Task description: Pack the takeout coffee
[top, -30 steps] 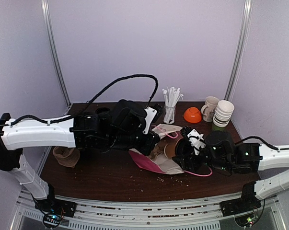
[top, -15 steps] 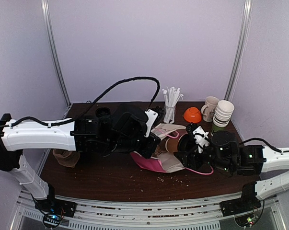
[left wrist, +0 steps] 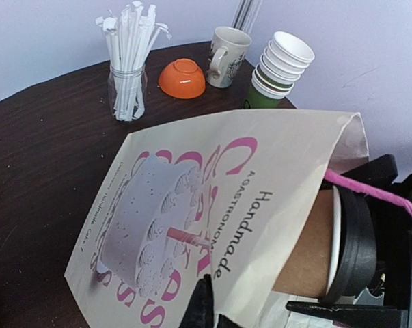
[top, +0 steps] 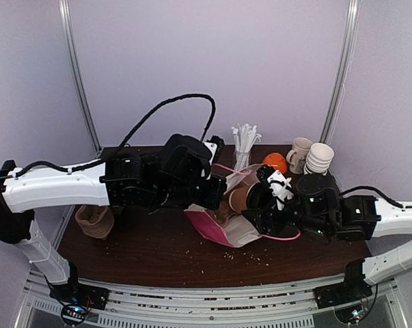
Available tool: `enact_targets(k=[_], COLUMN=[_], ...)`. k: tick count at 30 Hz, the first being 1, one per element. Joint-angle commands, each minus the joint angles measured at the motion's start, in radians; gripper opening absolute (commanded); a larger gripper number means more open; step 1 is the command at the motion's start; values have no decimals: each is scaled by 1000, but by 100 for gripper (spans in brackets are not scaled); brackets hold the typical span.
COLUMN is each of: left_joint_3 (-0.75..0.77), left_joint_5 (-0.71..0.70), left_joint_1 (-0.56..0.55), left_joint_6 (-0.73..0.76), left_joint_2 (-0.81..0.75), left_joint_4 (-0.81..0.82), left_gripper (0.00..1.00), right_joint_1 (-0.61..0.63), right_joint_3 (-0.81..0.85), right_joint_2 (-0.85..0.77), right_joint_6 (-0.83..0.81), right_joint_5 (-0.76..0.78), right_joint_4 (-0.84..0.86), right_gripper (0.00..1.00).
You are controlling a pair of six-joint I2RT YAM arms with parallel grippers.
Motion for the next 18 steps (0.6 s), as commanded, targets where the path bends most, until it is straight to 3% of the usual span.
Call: enact_targets(k=[1, 18], left_joint_3=[29, -27], left_joint_5=[-8, 12], left_joint_1=[17, 18], left_joint_6=[-87, -75], left_joint_2=[-18, -63], left_joint_4=[36, 120], left_gripper=[0, 0], right_joint_1=[7, 7], right_joint_3=[47, 140], right_joint_2=[10, 217], right_joint_6=[-49, -104], right_joint_5=[-26, 23], right_joint_4=[-102, -168], right_gripper=[78, 78])
